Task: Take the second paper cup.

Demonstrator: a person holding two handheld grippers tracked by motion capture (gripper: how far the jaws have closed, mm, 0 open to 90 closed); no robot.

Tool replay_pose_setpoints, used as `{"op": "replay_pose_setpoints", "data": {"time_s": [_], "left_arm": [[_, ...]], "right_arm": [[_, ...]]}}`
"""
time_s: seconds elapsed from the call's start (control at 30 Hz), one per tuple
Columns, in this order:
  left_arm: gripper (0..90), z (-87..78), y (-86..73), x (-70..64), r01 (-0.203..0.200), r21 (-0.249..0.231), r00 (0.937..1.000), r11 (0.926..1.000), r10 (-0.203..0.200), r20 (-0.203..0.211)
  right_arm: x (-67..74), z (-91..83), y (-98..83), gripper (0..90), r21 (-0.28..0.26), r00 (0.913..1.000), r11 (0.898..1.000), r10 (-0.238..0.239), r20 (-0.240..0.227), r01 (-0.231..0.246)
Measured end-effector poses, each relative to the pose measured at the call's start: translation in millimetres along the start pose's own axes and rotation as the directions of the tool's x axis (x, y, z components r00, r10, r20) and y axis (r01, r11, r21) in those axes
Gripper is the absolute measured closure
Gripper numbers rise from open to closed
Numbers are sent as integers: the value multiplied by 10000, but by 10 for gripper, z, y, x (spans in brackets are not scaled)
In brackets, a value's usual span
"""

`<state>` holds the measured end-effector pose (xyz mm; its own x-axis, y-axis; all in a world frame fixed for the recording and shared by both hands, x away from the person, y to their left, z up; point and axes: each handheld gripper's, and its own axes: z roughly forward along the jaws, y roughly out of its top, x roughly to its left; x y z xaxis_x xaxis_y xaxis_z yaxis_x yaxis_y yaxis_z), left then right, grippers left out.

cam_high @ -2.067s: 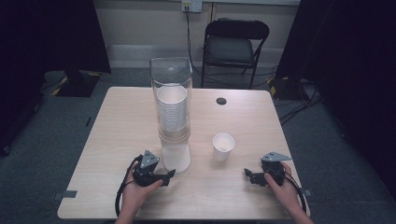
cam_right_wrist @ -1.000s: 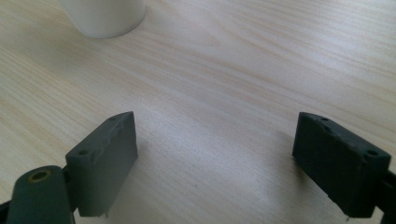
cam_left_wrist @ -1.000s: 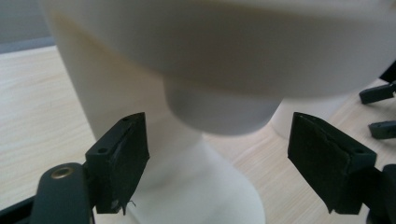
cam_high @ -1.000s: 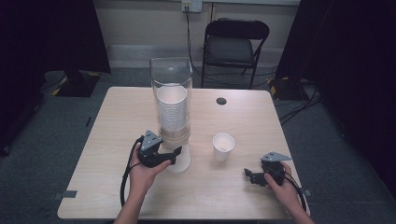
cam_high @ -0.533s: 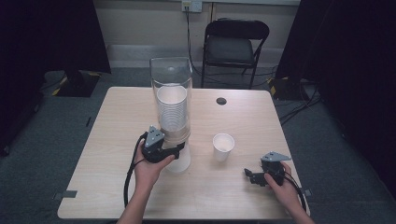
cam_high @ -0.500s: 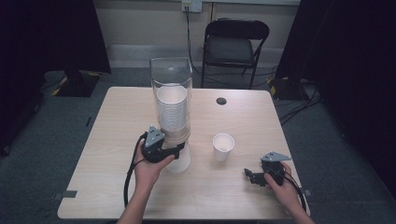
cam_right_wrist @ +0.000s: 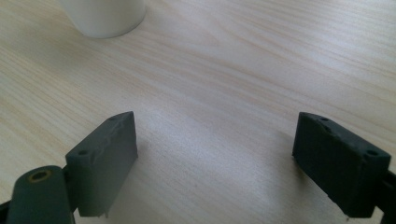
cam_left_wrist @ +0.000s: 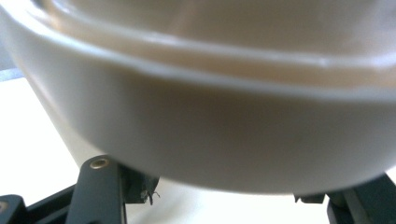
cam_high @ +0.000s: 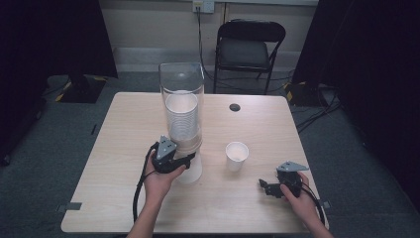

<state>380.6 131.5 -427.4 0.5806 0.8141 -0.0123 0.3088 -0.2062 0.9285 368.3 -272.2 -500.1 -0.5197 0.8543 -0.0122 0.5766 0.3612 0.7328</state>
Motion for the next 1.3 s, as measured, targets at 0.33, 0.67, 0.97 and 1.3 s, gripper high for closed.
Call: {"op": "replay_pose_setpoints", "data": {"time_s": [0.33, 0.67, 0.97, 1.3], "left_arm": [[375, 4, -31, -30, 103, -84, 9998, 9999, -105, -148], [377, -12, -13, -41, 93, 245, 9996, 9997, -86, -268], [378, -17, -46, -45, 142, 301, 9995, 9994, -133, -291], [380, -25, -62, -51, 148, 362, 9994, 9992, -137, -303]], "right_arm": [[-1, 0, 0, 134, 4, 10000, 10000, -11, -14, 11], [0, 0, -1, 134, -1, 10000, 10000, -1, 7, 1], [0, -1, -1, 134, 3, 10000, 10000, 3, -4, -3], [0, -1, 0, 134, 4, 10000, 10000, -1, -6, 1]]}}
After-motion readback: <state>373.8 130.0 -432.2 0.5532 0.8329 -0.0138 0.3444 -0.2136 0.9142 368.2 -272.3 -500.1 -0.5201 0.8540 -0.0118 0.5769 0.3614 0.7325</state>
